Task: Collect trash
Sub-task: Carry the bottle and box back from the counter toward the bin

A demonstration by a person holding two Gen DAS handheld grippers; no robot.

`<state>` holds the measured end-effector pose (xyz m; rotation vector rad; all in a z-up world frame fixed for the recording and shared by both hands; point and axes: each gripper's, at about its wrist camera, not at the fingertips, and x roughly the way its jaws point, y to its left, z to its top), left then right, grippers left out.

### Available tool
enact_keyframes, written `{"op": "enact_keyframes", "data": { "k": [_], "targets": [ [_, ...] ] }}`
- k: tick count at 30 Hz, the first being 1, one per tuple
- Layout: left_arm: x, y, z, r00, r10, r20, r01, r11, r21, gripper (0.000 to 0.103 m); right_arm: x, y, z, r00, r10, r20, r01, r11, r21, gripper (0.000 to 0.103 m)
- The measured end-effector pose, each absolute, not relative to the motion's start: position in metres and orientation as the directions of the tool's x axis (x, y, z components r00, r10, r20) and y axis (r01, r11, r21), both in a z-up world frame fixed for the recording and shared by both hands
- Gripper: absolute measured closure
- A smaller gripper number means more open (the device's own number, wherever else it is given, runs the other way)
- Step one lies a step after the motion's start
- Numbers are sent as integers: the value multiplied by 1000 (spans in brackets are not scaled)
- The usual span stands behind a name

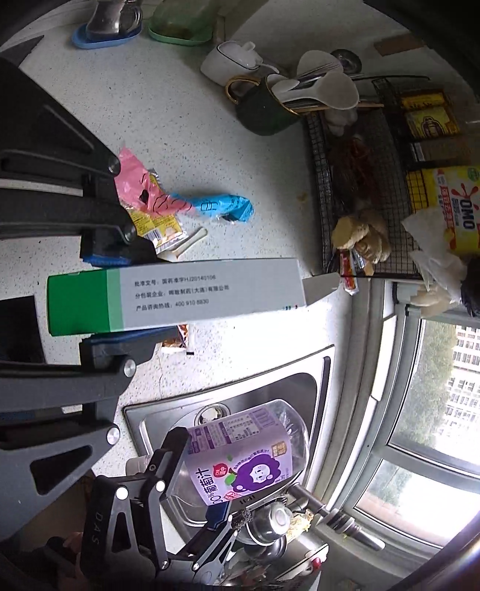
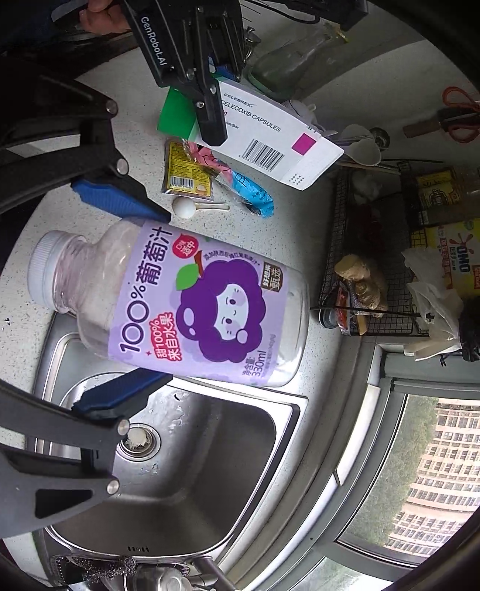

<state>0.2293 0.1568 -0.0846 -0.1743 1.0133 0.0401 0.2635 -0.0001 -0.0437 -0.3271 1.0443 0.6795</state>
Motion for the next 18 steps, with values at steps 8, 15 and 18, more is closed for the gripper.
{"op": "enact_keyframes", "data": {
  "k": [8,15,18],
  "targets": [
    [203,89,-63,545,-80,-834,-6,995,-99,79,230,-60,-23,366,359,-859,-613,787,68,29],
    [180,25,-56,538,-114,-835,80,993,-84,79,196,-108,-12,392,351,-851,-575,815,71,29],
    [165,-3,-56,532,-126,-837,103,991,-84,79,181,-134,-13,399,338,-852,-550,832,73,29]
  ]
}}
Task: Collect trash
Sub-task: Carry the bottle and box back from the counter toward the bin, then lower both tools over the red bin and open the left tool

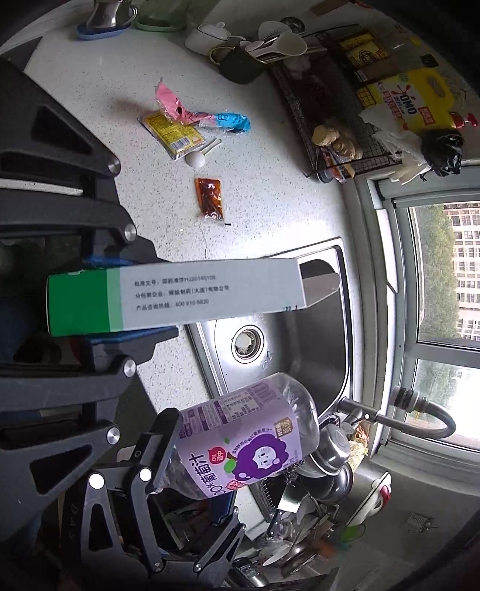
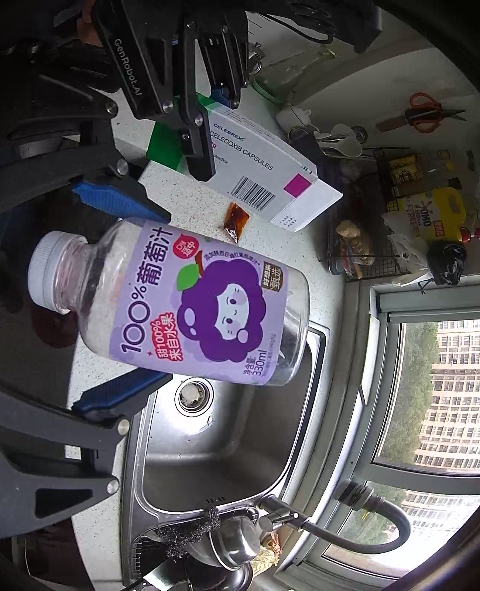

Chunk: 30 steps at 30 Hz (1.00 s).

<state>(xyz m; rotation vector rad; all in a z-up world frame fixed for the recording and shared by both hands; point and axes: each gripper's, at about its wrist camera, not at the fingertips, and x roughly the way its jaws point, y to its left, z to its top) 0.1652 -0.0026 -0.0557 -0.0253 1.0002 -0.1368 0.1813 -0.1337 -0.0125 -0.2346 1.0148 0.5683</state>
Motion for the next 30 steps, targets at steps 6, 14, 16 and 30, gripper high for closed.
{"op": "enact_keyframes", "data": {
  "k": [6,14,16,30],
  "targets": [
    [129,-54,-64,507,-143,-850,135,987,-86,79,149,-178,-15,399,321,-859,-515,853,80,29],
    [91,-102,-95,447,-160,-880,132,985,-112,79,110,-221,-28,373,304,-877,-496,864,89,29],
    [84,-109,-103,426,-169,-889,133,983,-123,79,103,-229,-34,360,302,-883,-490,867,97,29],
    [70,-138,-186,277,-146,-950,131,985,-113,79,81,-248,-101,270,276,-923,-446,885,134,30]
  ]
}}
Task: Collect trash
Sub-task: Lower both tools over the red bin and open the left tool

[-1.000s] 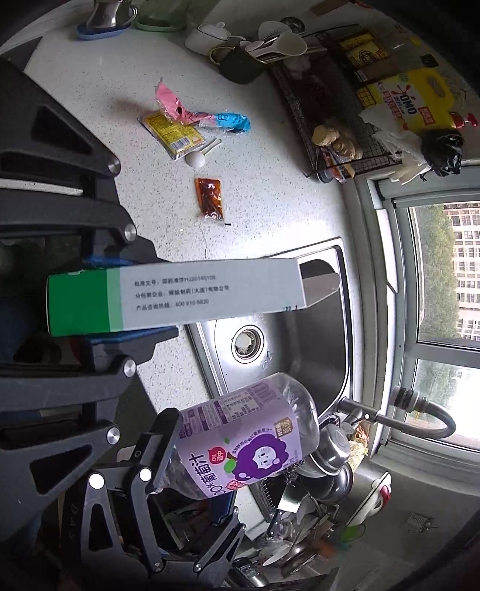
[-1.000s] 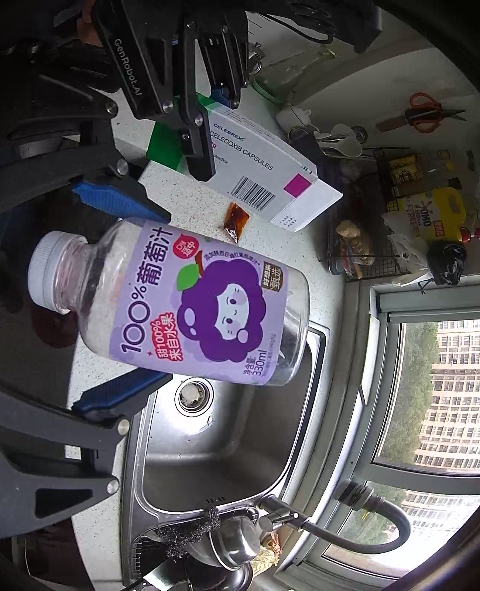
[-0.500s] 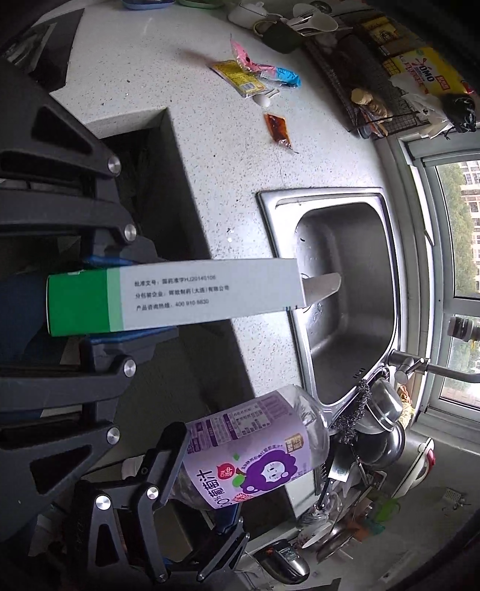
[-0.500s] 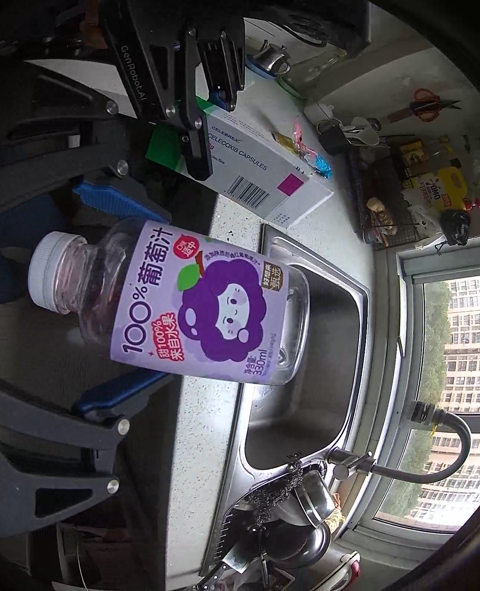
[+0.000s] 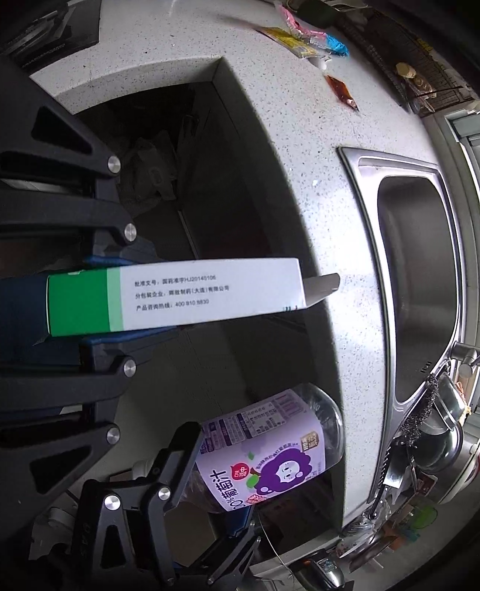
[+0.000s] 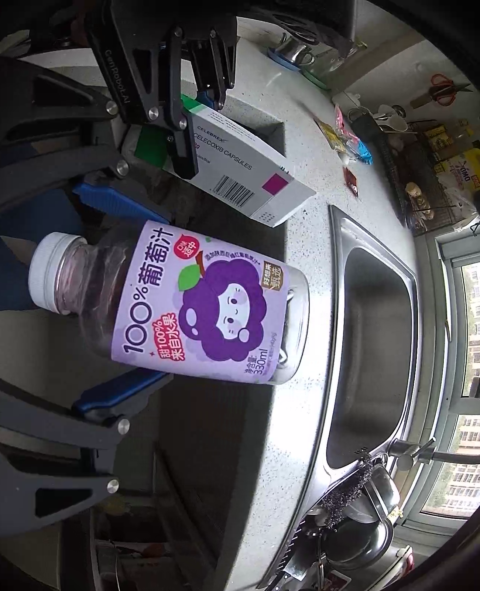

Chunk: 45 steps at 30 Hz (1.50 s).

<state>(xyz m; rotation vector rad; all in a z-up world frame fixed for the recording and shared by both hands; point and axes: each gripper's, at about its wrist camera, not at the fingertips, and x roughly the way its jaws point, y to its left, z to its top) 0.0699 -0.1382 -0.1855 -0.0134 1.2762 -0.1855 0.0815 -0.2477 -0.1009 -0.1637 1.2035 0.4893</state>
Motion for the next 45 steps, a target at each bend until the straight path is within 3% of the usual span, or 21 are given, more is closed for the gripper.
{"op": "enact_keyframes", "data": {
  "k": [20,31,33,34,35,37,42,45],
  "targets": [
    [116,-141,-412,103,-200,-974,118,975,-188,79,97,-270,-276,180,204,-962,-358,925,128,30],
    [126,-150,-472,51,-212,-976,175,964,-200,78,102,-280,-316,141,187,-972,-312,940,135,30],
    [126,-152,-474,52,-214,-975,183,962,-201,72,103,-273,-319,132,186,-974,-310,941,138,30],
    [127,-152,-475,53,-211,-976,185,963,-198,60,103,-274,-320,128,188,-974,-310,940,141,30],
    [128,-152,-475,54,-203,-978,190,963,-189,41,101,-273,-321,125,188,-974,-311,940,142,30],
    [128,-152,-475,68,-177,-982,197,967,-161,20,99,-274,-321,120,190,-974,-311,939,145,30],
    [127,-141,-467,85,-187,-979,187,968,-168,18,98,-272,-324,109,195,-975,-303,940,154,30],
    [123,-134,-462,100,-173,-980,182,971,-153,11,98,-266,-325,108,201,-974,-309,938,159,30]
  ]
}}
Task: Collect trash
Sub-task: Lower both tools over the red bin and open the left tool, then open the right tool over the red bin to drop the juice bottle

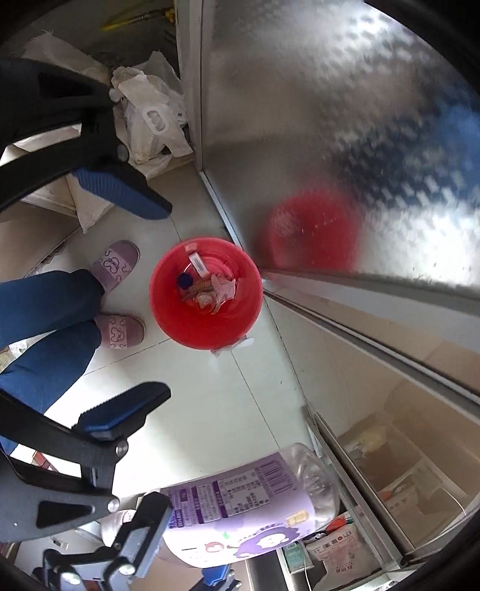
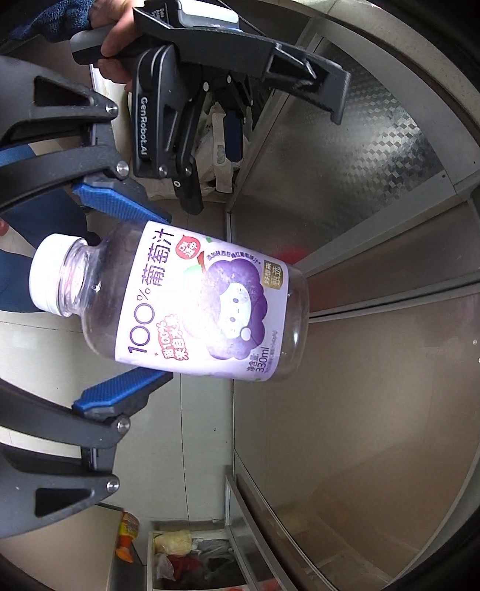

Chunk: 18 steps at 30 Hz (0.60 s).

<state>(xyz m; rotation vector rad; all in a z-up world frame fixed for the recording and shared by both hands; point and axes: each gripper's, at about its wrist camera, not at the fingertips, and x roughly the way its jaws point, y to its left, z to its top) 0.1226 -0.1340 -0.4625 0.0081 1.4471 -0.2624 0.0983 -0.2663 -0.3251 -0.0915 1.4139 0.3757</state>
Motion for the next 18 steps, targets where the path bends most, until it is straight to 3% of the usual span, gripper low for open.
{"op": "enact_keyframes", "data": {
  "k": [2,8,18],
  "targets": [
    [119,-131,-459,110,-168,-980,167,975,-149,0,100,-266,-326,105,205,-973,-316,935,163,30],
    [113,-112,-466,113,-180,-977,109,980,-168,0,103,-256,-340,76,214,-974,-353,919,175,30],
    [105,-92,-478,106,-99,-989,59,994,-93,0,109,-230,-383,19,226,-974,-420,886,198,30]
  ]
}}
